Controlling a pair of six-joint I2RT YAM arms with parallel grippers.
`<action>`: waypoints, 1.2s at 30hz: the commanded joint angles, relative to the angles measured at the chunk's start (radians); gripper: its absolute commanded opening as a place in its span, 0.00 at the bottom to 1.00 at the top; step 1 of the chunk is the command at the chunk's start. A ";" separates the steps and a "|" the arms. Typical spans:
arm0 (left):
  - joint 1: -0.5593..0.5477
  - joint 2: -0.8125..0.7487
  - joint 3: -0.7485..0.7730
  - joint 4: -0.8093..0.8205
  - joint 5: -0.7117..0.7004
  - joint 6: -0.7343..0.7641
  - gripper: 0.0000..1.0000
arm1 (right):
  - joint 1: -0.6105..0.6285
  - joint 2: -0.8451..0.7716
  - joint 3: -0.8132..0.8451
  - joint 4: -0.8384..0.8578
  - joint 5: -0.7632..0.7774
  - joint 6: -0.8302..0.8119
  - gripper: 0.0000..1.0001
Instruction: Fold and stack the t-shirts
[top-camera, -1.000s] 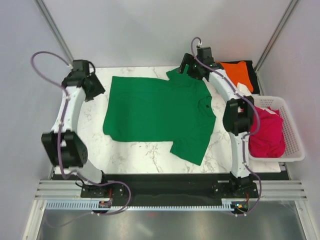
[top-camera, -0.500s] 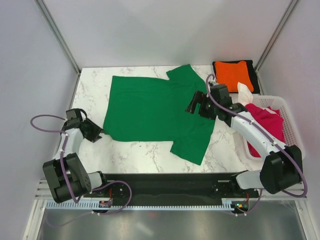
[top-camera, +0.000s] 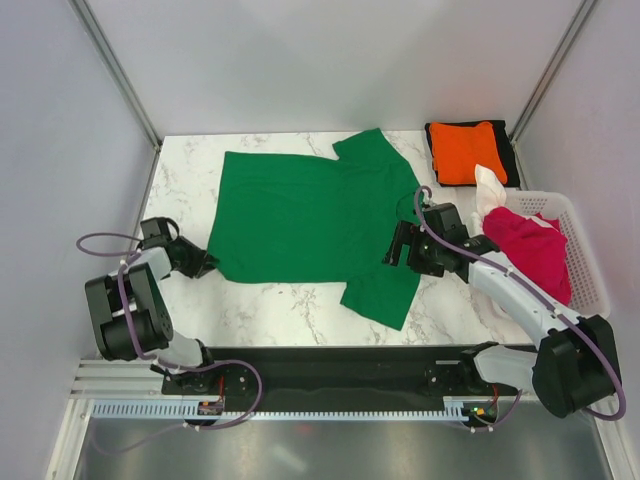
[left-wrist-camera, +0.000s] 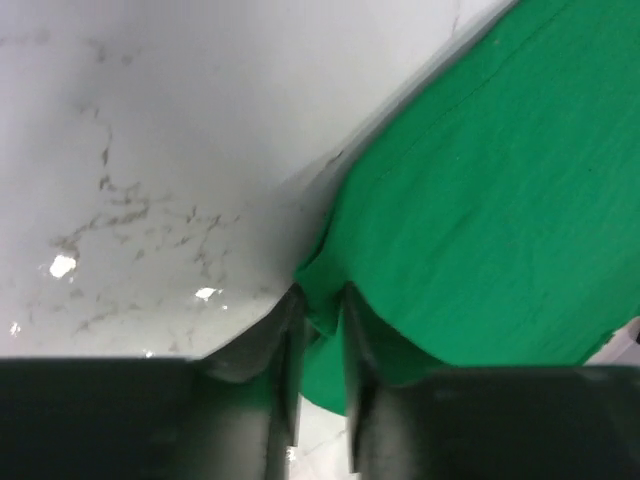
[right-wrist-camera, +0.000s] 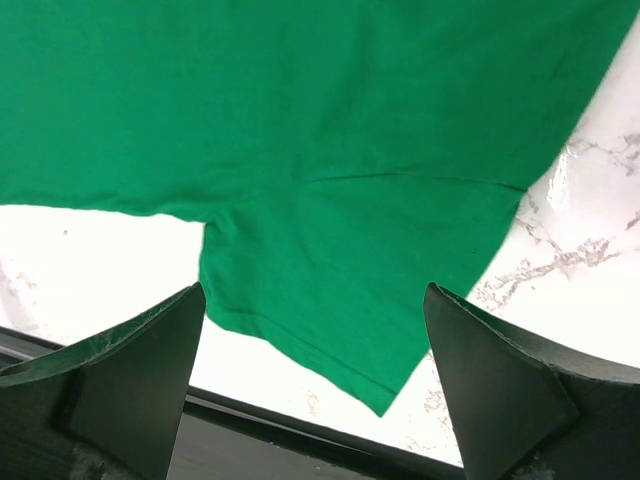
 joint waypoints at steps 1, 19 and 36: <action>-0.012 0.051 0.070 0.019 0.016 0.018 0.23 | -0.001 -0.013 -0.025 -0.013 0.026 -0.028 0.98; -0.034 -0.241 0.271 -0.434 -0.121 0.231 0.50 | -0.001 -0.063 -0.034 -0.162 0.094 -0.052 0.98; -0.037 -0.143 0.027 -0.201 -0.009 0.069 0.49 | 0.071 0.069 -0.186 -0.092 0.005 0.047 0.92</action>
